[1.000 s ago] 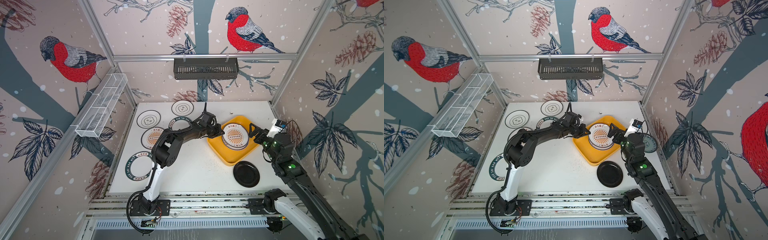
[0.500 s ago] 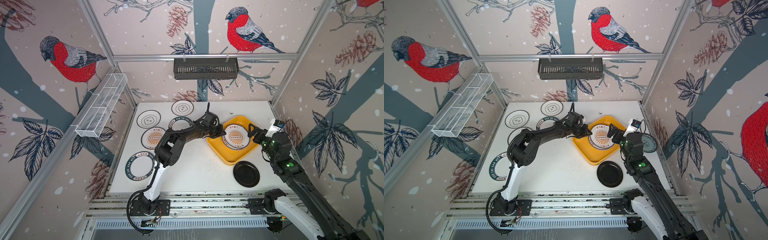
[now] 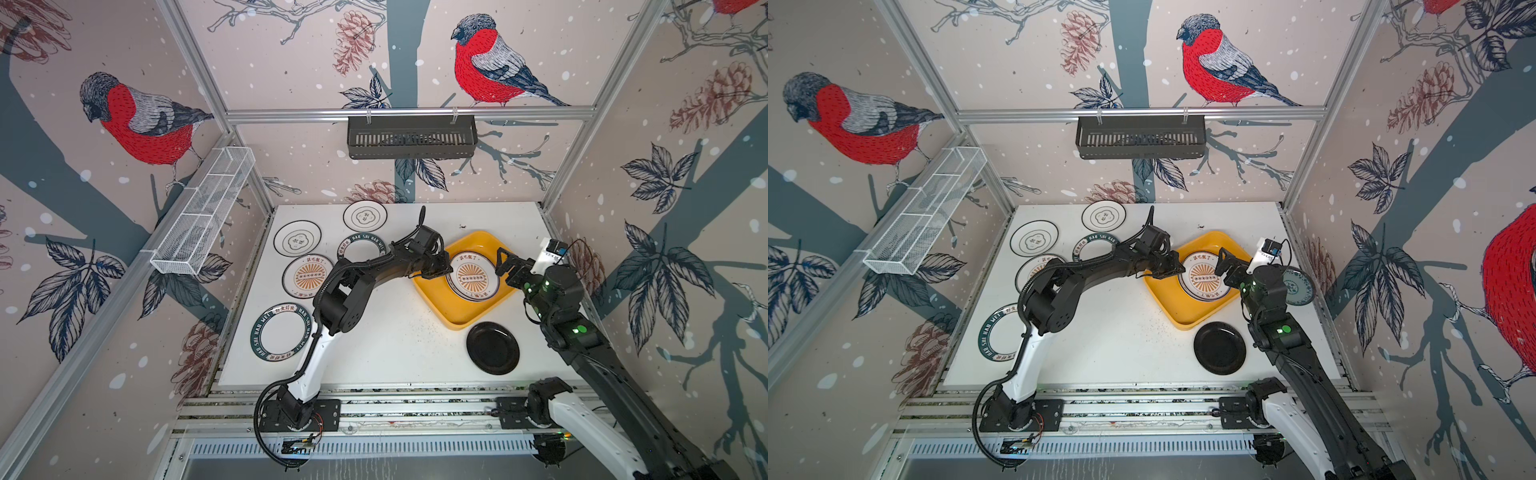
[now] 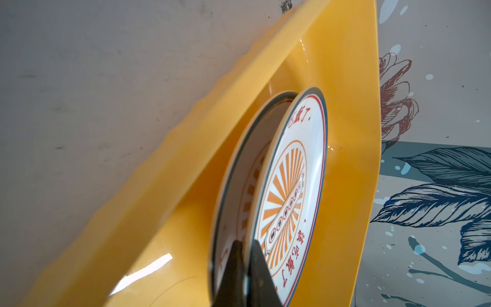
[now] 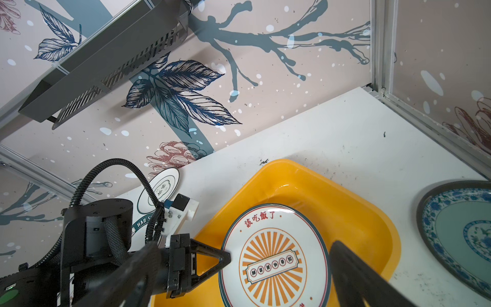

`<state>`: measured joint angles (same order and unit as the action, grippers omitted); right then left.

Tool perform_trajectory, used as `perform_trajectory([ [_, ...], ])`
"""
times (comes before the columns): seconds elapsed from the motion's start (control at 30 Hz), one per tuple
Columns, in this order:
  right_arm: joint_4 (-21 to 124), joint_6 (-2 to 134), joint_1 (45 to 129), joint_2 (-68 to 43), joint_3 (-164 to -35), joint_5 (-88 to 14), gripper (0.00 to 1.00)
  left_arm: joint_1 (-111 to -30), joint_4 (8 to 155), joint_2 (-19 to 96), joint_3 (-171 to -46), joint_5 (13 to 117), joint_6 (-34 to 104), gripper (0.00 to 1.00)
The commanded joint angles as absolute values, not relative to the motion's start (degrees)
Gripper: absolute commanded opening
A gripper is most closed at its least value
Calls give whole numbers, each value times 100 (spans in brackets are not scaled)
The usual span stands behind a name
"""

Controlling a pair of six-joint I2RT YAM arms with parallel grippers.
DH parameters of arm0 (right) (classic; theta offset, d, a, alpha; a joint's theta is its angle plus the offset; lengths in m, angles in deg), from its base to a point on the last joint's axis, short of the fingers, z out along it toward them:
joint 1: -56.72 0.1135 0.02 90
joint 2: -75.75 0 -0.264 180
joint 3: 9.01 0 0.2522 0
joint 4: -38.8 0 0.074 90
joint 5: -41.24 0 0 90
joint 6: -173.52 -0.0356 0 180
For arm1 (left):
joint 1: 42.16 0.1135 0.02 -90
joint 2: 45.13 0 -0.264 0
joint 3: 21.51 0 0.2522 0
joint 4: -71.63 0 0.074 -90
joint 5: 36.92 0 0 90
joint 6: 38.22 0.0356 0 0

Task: Place the plates into the plastic bin on the countertop
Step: Place the plate in the plastic bin.

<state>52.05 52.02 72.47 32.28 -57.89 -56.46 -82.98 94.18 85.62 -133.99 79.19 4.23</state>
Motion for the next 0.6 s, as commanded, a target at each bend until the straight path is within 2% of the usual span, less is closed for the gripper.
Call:
perform_trajectory([
  [0.0,4983,5231,7228,3232,-5784,-5597,100,-8330,9610,8561,-13472,7652,554,0],
  [0.13,4991,5229,7219,3235,-5775,-5576,100,-8363,9764,8513,-13459,7460,616,0],
  [0.2,4977,5221,7214,3236,-5775,-5555,100,-8382,9816,8479,-13443,7388,642,8],
  [0.4,4915,5221,7209,3211,-5784,-5496,100,-8389,9883,8364,-13442,7227,733,15],
  [0.57,4874,5203,7198,3170,-5801,-5447,100,-8398,9966,8249,-13444,7132,849,27],
])
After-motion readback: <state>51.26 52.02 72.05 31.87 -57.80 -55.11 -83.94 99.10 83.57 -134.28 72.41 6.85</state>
